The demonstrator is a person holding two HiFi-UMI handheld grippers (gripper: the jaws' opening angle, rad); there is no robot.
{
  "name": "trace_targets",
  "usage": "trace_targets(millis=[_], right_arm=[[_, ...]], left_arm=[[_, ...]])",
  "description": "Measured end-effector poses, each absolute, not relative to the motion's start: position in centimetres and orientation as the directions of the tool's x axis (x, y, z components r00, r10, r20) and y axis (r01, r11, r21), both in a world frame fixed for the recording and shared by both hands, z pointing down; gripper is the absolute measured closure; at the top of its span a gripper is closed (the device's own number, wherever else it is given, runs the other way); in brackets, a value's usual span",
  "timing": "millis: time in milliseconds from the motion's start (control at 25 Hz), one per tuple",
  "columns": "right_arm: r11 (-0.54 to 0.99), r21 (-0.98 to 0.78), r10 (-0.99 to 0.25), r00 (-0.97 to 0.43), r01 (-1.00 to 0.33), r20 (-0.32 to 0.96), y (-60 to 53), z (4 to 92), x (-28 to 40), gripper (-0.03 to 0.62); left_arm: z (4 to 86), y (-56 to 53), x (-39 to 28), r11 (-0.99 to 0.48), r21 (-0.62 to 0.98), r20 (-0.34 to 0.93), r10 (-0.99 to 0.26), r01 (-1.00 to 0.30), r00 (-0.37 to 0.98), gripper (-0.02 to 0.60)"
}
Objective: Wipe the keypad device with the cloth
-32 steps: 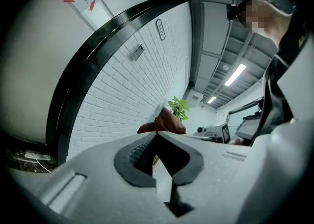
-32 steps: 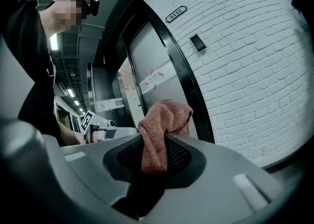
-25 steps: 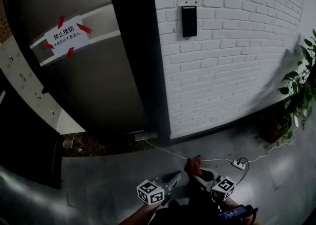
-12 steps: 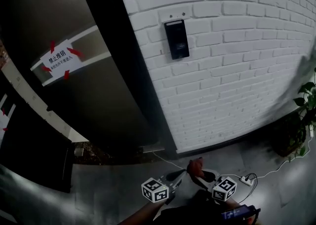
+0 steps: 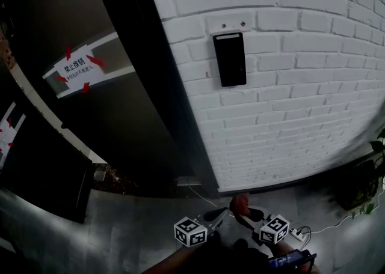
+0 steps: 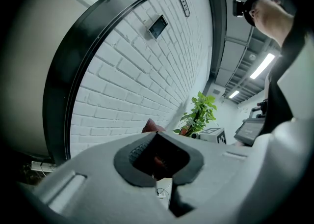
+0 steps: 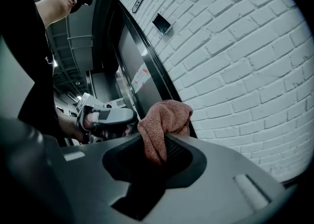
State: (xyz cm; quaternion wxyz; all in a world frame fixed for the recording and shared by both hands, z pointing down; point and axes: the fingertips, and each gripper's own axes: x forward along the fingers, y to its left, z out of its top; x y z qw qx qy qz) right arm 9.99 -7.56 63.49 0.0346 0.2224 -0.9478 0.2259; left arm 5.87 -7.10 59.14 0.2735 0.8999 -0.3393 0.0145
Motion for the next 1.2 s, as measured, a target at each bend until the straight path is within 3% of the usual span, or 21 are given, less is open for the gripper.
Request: trace_targets(millis=[160, 400, 800, 1080, 1200], right_arm=[[0.795, -0.401, -0.422, -0.890, -0.455, 0.172, -8.6, 63.3, 8.5, 0.497], [0.749, -0.494, -0.514, -0.857, -0.442, -0.012, -11.3, 58.9, 7.4, 0.491], [0.726, -0.476, -0.556, -0.831, -0.496, 0.016, -12.3, 58.9, 4.0, 0.493], [0.775, -0.377, -0.530, -0.846, -0.506, 0.046, -17.0, 55.8, 4.4, 0.493], [0.814, -0.316, -0.475, -0.872, -0.487, 0.120, -16.4, 56.9, 3.7, 0.493]], left_arm=[[59.1, -8.8, 4.8, -0.642, 0.491, 0.194, -0.579, -0.589, 0.792, 0.577], [56.6, -11.9, 2.7, -0.676, 0.532, 0.098, -0.548, -0.510, 0.830, 0.577], [55.0, -14.1, -0.7, -0.704, 0.537, 0.038, -0.530, -0.464, 0.847, 0.577], [52.3, -17.4, -0.5, -0.749, 0.461, -0.005, -0.539, -0.476, 0.842, 0.578], [53.2, -16.7, -0.1, -0.718, 0.490, 0.008, -0.563, -0.494, 0.827, 0.577]])
